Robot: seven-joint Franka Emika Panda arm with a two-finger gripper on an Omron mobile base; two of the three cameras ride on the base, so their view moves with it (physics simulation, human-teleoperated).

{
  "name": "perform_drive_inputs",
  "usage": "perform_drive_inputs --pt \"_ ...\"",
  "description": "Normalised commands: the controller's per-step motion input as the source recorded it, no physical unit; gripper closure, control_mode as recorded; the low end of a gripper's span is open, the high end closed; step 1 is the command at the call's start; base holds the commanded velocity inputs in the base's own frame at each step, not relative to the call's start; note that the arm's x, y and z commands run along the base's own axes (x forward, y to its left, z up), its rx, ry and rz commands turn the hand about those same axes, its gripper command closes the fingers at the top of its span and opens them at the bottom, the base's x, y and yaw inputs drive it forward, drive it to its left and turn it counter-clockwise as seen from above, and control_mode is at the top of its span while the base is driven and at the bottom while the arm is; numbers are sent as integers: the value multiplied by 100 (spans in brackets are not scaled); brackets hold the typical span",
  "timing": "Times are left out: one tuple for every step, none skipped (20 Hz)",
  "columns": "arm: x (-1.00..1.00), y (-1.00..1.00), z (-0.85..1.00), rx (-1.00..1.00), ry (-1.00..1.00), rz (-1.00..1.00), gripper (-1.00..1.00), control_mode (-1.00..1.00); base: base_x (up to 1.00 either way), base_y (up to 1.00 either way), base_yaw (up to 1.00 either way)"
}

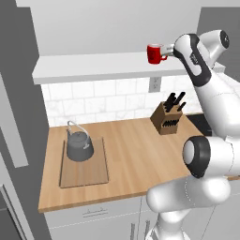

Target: Pick the kettle from the counter and place it on the tray. Then pick the mug from the cabinet and place it on the tray. Then close the cabinet doors.

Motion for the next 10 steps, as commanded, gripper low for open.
perform_drive_inputs --pt "18 0 -7 0 0 0 -100 -100 0 0 0" --pt "18 0 -6 0 0 0 -100 -100 0 0 0" --pt "19 0 -6 0 0 0 -100 -100 0 0 0" --pt "19 0 -4 0 0 0 -100 -100 0 0 0" --pt "20 0 0 0 0 0 -100 -100 0 0 0" --pt "17 0 0 0 0 0 -100 -100 0 0 0" --pt "18 0 0 0 0 0 -100 -100 0 0 0" --pt "18 0 0 0 0 0 -100 -100 0 0 0" --pt "19 0 0 0 0 0 -100 -100 0 0 0" --pt "19 0 0 0 0 0 -100 -100 0 0 0"
